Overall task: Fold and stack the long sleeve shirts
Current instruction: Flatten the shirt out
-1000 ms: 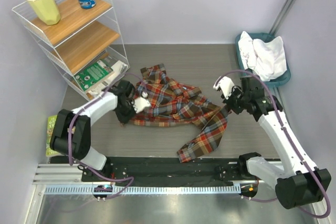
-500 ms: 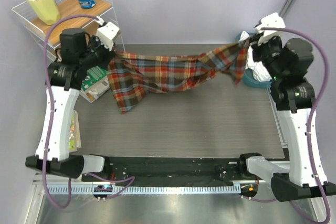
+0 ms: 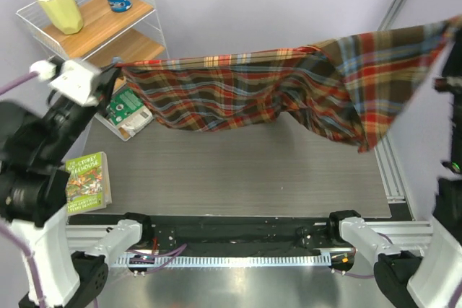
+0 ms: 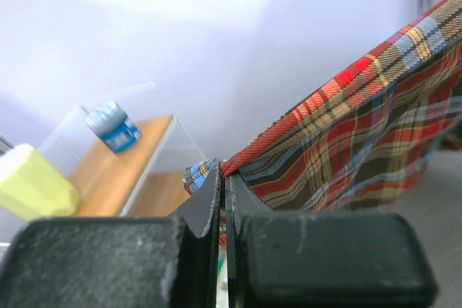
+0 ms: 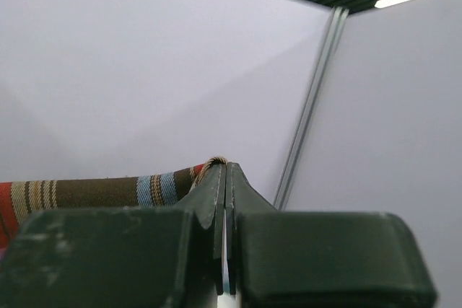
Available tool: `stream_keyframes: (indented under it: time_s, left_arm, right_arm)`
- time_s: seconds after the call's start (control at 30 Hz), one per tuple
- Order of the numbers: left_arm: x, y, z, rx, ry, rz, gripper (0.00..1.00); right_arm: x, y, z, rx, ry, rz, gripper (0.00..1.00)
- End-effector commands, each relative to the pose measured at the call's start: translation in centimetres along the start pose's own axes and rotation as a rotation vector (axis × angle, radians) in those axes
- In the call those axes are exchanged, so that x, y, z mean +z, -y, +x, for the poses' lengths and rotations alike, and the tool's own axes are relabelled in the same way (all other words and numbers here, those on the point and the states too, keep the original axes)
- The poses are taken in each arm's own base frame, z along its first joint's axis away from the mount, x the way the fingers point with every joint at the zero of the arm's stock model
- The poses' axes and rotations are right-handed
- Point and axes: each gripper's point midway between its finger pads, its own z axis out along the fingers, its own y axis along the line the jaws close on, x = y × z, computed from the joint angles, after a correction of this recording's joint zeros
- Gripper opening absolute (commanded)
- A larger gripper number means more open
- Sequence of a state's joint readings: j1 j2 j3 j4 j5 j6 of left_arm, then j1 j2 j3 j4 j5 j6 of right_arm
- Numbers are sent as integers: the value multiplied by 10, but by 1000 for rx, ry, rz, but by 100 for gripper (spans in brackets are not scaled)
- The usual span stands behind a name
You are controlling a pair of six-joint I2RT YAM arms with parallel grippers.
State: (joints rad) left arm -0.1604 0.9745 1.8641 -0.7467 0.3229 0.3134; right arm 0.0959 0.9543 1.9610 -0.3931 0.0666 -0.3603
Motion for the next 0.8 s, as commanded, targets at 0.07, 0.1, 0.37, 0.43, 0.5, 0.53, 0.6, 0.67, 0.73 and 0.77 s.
stream_keyframes:
  time_s: [0.07, 0.1, 0.37, 0.43, 0.5, 0.53, 0.6, 0.67, 0.73, 0.77]
  left_arm:
    - [-77, -20, -109, 69, 327, -160, 0]
    - [-83, -22, -116, 72, 346, -176, 0]
    - [-49, -45, -105, 54, 301, -244, 0]
    - [-21, -53, -73, 39, 213, -258, 0]
    - [13, -52, -38, 25, 122, -222, 0]
    - [32, -46, -7, 9, 52, -186, 0]
    - [64, -36, 35, -10, -25, -123, 0]
    - [91, -18, 94, -52, -130, -52, 0]
    - [119, -4, 154, -80, -232, -2, 0]
    - [129, -1, 172, -82, -257, 2, 0]
  right_arm:
    - [-66, 71, -130, -50, 305, 230, 1]
    - [-69, 75, -138, -56, 327, 237, 1]
    - [-22, 51, -104, -151, 291, 172, 1]
    - [1, 37, -72, -182, 238, 133, 1]
    - [30, 13, -19, -219, 157, 72, 1]
    - [44, 3, 8, -257, 114, 48, 1]
    - [66, -21, 68, -293, 47, -6, 1]
    - [86, -47, 136, -339, -39, -71, 1]
    - [101, -76, 198, -365, -101, -152, 1]
    - [105, -85, 218, -369, -125, -176, 1]
